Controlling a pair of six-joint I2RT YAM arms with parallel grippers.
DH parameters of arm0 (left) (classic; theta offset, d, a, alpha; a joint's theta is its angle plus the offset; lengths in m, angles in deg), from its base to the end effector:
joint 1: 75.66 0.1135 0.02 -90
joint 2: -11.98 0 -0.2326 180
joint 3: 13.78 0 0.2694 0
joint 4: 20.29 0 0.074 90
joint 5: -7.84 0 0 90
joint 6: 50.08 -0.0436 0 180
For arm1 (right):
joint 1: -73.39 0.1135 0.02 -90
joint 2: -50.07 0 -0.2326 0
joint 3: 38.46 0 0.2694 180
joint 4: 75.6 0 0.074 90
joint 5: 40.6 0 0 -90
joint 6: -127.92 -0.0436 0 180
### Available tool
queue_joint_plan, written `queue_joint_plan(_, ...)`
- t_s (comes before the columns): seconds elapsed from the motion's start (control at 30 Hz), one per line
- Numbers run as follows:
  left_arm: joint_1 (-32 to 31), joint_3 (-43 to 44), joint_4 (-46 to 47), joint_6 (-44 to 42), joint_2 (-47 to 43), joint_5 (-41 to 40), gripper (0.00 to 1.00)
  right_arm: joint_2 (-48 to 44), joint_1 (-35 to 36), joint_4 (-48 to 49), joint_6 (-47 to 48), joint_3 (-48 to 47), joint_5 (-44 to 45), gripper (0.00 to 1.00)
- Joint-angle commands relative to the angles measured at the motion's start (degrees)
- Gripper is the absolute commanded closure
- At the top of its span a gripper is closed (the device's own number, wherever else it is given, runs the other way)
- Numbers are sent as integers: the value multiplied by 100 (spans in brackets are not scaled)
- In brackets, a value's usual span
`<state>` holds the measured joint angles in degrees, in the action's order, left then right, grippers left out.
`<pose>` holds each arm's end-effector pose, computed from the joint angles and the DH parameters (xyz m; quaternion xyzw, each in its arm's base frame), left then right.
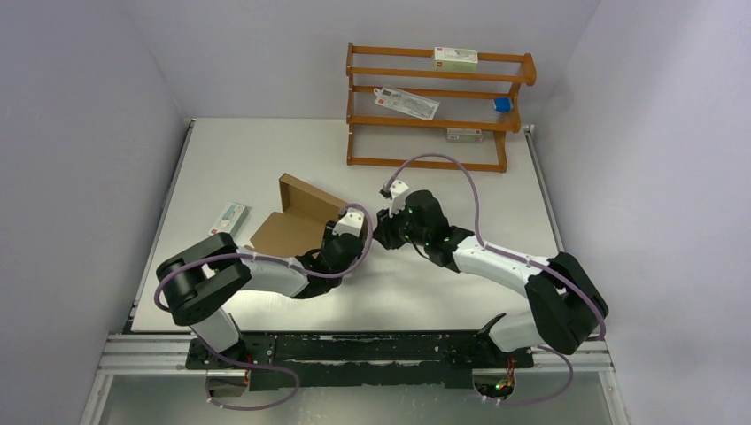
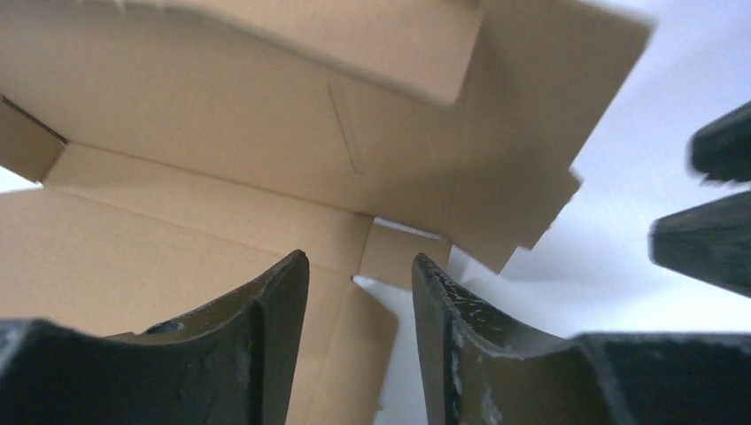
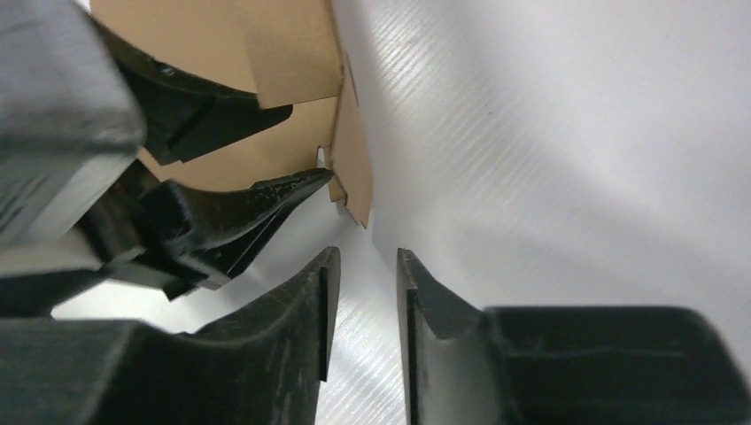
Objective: Fold the paper box
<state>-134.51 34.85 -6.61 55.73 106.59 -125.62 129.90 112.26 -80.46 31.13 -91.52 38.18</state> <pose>0.1887 -0.2542 0.0952 0.1323 0.8225 -0.0140 0.5531 0.2429 0.2067 0.1599 -0.2859 0.8219 0.2670 0.4142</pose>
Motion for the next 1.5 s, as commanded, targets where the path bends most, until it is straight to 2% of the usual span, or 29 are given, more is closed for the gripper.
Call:
queue_joint_plan(0.0,78,-419,343,55,-346,580,45,-328,119,856,67,360,-100,61)
queue_joint_plan(0.1,281,-726,477,208,-738,1015,41,-309,232,1557,65,704,-106,53)
queue_joint_plan(0.23,568,-933,560,230,-1053,1648,37,-131,296,2783,-45,1108,-108,51)
queue_joint_plan(0.4,682,-967,609,189,-1041,2081,34,230,389,3954,-123,1450,231,55)
queue_joint_plan(0.63,743,-916,554,123,-906,2230,31,880,518,4786,-77,1440,700,59)
queue_joint_plan(0.77,754,-843,495,62,-804,2275,30,1158,600,4911,-33,1365,1094,66)
queue_joint_plan(0.9,752,-831,502,11,-706,2247,28,1356,610,5093,-34,1371,1104,73)
queue_joint_plan(1.13,757,-696,500,-105,-468,2246,25,1401,626,5088,26,1335,949,95)
queue_joint_plan(1.27,743,-589,511,-255,-370,2237,24,1378,630,4999,-30,1326,926,99)
queue_joint_plan(1.47,539,-466,582,-581,-205,1545,21,1417,630,4795,-110,1227,881,100)
